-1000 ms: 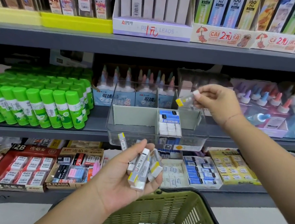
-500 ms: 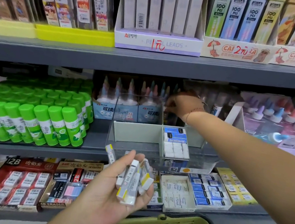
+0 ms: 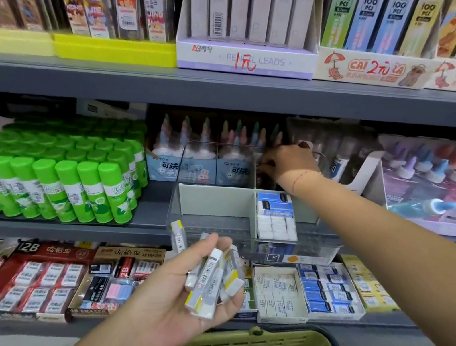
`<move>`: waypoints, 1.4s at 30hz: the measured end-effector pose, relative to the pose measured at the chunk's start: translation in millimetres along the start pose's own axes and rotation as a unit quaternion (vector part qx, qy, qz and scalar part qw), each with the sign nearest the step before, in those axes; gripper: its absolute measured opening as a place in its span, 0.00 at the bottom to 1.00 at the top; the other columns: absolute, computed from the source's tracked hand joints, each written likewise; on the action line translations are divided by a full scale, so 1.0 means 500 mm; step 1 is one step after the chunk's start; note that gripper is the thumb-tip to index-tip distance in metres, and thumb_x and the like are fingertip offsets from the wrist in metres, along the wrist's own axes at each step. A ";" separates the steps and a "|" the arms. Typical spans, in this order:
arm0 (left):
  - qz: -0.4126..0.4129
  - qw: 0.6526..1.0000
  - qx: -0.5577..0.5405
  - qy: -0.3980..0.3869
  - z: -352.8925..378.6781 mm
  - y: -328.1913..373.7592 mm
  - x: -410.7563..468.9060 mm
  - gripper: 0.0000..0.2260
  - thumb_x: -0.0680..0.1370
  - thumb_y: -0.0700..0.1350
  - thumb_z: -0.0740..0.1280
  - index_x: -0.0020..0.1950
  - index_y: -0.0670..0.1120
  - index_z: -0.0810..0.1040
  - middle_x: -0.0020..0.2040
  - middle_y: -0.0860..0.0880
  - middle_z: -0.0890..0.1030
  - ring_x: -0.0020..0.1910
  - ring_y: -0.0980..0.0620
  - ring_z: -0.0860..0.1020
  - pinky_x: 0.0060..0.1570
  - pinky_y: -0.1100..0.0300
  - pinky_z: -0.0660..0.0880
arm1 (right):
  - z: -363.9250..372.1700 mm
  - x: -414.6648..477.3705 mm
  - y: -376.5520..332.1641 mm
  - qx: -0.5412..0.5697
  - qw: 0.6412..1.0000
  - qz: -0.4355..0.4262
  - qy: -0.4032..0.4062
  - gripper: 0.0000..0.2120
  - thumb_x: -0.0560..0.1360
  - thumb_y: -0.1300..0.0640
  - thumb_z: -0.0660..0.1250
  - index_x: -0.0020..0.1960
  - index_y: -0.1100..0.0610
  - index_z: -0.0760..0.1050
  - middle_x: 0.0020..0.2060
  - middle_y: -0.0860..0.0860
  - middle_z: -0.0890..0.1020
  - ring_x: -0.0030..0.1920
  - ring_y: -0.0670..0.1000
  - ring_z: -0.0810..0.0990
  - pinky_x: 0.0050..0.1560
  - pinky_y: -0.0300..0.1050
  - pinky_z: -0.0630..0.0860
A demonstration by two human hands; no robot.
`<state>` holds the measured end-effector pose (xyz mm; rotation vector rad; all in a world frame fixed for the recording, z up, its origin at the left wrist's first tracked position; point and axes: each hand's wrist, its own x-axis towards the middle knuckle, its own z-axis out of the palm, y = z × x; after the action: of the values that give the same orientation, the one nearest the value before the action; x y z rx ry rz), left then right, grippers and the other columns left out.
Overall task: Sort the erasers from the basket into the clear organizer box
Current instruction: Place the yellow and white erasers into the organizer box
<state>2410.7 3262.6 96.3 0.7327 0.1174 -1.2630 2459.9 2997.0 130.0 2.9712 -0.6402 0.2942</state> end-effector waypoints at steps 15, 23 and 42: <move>-0.092 0.988 0.038 -0.115 0.009 -0.023 -0.028 0.20 0.62 0.41 0.81 0.53 0.42 0.83 0.49 0.39 0.79 0.43 0.42 0.79 0.39 0.50 0.78 | -0.071 -0.201 -0.123 0.570 0.647 -0.127 -0.490 0.11 0.78 0.63 0.60 0.56 0.71 0.69 0.42 0.64 0.74 0.25 0.46 0.74 0.28 0.33 0.71; -0.095 0.989 -0.053 -0.104 0.009 -0.031 -0.034 0.16 0.67 0.41 0.79 0.52 0.41 0.83 0.49 0.37 0.80 0.42 0.41 0.79 0.40 0.51 0.79 | -0.068 -0.199 -0.132 0.732 0.573 -0.016 -0.368 0.08 0.80 0.58 0.57 0.50 0.62 0.71 0.48 0.61 0.82 0.44 0.55 0.85 0.49 0.47 0.81; -0.035 0.996 -0.078 -0.018 0.013 0.010 -0.033 0.14 0.63 0.42 0.76 0.47 0.41 0.84 0.51 0.42 0.79 0.43 0.44 0.78 0.38 0.52 0.80 | -0.116 -0.040 0.065 0.202 0.975 0.050 -0.071 0.10 0.73 0.46 0.70 0.43 0.51 0.73 0.39 0.50 0.81 0.35 0.48 0.78 0.36 0.41 0.70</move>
<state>2407.7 3273.2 110.9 0.5755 0.2113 -1.3174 2418.7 2982.7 184.1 3.3792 -0.8380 0.2450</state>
